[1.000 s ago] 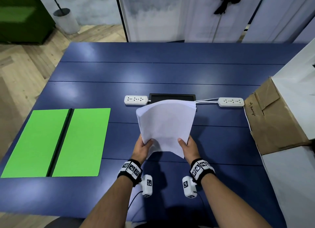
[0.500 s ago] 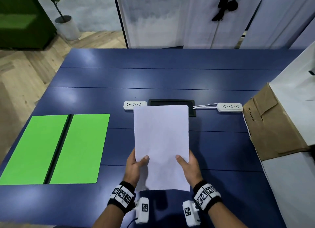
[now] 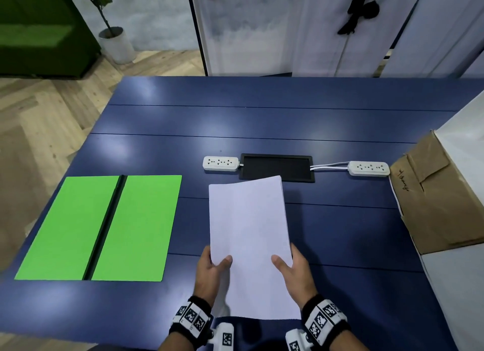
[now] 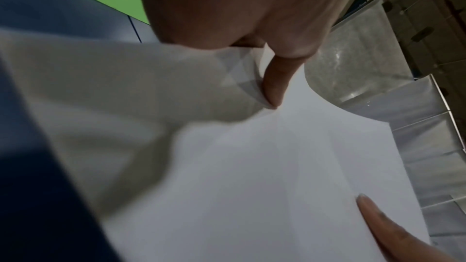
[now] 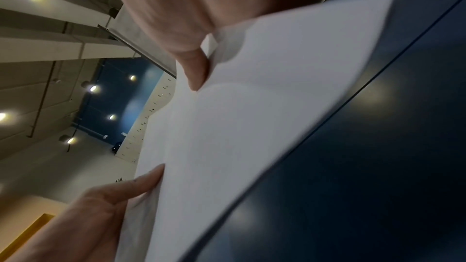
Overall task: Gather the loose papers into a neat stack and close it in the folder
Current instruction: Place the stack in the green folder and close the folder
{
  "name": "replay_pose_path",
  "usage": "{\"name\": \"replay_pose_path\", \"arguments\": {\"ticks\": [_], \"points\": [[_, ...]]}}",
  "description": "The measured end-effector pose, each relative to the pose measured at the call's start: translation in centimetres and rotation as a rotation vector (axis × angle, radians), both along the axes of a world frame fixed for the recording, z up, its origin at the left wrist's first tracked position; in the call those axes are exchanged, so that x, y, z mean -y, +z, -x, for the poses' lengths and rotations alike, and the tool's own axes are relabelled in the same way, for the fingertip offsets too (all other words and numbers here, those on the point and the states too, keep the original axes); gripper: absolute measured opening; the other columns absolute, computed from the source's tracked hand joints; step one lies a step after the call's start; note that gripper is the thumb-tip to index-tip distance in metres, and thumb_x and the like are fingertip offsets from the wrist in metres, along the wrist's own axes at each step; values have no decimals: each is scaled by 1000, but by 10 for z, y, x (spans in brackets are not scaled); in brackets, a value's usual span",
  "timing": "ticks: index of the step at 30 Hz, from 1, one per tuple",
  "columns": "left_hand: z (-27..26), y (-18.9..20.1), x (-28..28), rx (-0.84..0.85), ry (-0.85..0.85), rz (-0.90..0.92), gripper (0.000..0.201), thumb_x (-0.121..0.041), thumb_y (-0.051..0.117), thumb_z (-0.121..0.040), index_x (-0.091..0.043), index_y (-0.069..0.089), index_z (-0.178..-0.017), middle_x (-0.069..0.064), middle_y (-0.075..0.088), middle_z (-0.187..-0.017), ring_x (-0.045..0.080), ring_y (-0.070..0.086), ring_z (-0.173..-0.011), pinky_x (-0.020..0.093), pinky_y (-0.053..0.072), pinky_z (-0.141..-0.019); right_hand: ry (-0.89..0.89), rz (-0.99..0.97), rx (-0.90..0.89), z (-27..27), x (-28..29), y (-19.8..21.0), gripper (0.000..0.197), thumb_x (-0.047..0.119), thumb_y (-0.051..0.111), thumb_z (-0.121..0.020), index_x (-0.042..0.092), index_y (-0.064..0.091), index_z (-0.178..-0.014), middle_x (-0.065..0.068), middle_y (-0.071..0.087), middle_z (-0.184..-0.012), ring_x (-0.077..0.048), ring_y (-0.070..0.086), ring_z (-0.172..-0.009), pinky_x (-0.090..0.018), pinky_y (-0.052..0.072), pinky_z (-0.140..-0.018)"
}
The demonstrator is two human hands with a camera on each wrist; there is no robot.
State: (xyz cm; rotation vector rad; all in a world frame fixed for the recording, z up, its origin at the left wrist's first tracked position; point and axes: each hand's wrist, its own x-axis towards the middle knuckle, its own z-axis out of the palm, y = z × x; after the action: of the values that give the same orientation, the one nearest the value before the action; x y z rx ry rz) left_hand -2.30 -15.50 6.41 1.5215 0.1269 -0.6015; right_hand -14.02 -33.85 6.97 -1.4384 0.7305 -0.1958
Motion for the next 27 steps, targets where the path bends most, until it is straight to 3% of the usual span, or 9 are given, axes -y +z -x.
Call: {"name": "replay_pose_path", "arguments": {"ticks": [2, 4, 7, 10, 12, 15, 20, 24, 27], "points": [[-9, 0, -10, -50, -38, 50, 33, 8, 69, -83, 1, 58, -113, 13, 76, -106, 25, 73, -96, 32, 59, -80, -5, -31, 12, -2, -2, 1, 33, 3, 63, -96, 18, 63, -125, 5, 74, -120, -11, 70, -113, -26, 55, -95], [-24, -6, -24, -95, -155, 51, 52, -18, 86, -73, 2, 57, -112, 11, 76, -100, 27, 71, -90, 32, 59, -78, -15, -63, 11, -3, -3, 1, 32, 3, 64, -96, 15, 63, -126, 2, 74, -121, -14, 70, -113, -30, 55, -96], [-66, -25, -59, 53, -207, -177, 67, -49, 90, -60, -4, 58, -99, 2, 64, -83, 22, 60, -80, 20, 50, -72, -46, -111, -2, -2, -1, 1, 31, 3, 64, -95, 15, 64, -125, 0, 75, -118, -18, 72, -110, -32, 58, -92], [-127, -56, -117, 324, -259, -727, 46, -28, 76, -85, -2, 59, -118, 16, 65, -115, 37, 62, -108, 33, 49, -92, -83, -120, -10, 5, 5, 0, 35, 3, 64, -95, 15, 63, -128, 1, 75, -119, -17, 71, -111, -35, 57, -94], [-157, -68, -155, 380, -360, -1090, 60, -29, 67, -91, -6, 46, -143, 25, 41, -150, 44, 46, -132, 52, 39, -108, -103, -94, -20, 12, 10, -3, 37, 4, 65, -95, 16, 62, -129, 2, 74, -121, -16, 71, -112, -38, 54, -97], [-171, -75, -184, 243, -659, -1374, 66, -39, 46, -100, -31, 15, -158, 10, -5, -168, 39, 8, -152, 63, 15, -117, -126, -46, -62, 22, 17, -5, 36, 7, 68, -94, 21, 64, -126, 7, 75, -117, -13, 71, -109, -32, 58, -92], [-141, -74, -171, 338, -894, -1406, 65, -24, 38, -101, -33, 9, -159, 11, -19, -166, 41, -13, -152, 70, 2, -114, -160, -7, -102, 36, 28, -6, 35, 8, 68, -93, 28, 64, -122, 12, 76, -113, -9, 73, -104, -23, 59, -79], [-85, -75, -138, 467, -1013, -1316, 73, -16, 40, -95, -40, 9, -157, 10, -20, -165, 41, -17, -151, 74, -6, -110, -184, 5, -123, 48, 38, -10, 39, 7, 67, -94, 18, 62, -131, 2, 74, -120, -18, 70, -111, -40, 55, -96], [-40, -76, -101, 488, -1069, -1169, 70, -19, 38, -97, -36, 9, -158, 8, -24, -163, 39, -12, -152, 69, 2, -115, -188, 17, -145, 55, 46, -15, 39, 8, 67, -94, 20, 62, -131, 3, 73, -122, -18, 69, -113, -44, 52, -100]]}}
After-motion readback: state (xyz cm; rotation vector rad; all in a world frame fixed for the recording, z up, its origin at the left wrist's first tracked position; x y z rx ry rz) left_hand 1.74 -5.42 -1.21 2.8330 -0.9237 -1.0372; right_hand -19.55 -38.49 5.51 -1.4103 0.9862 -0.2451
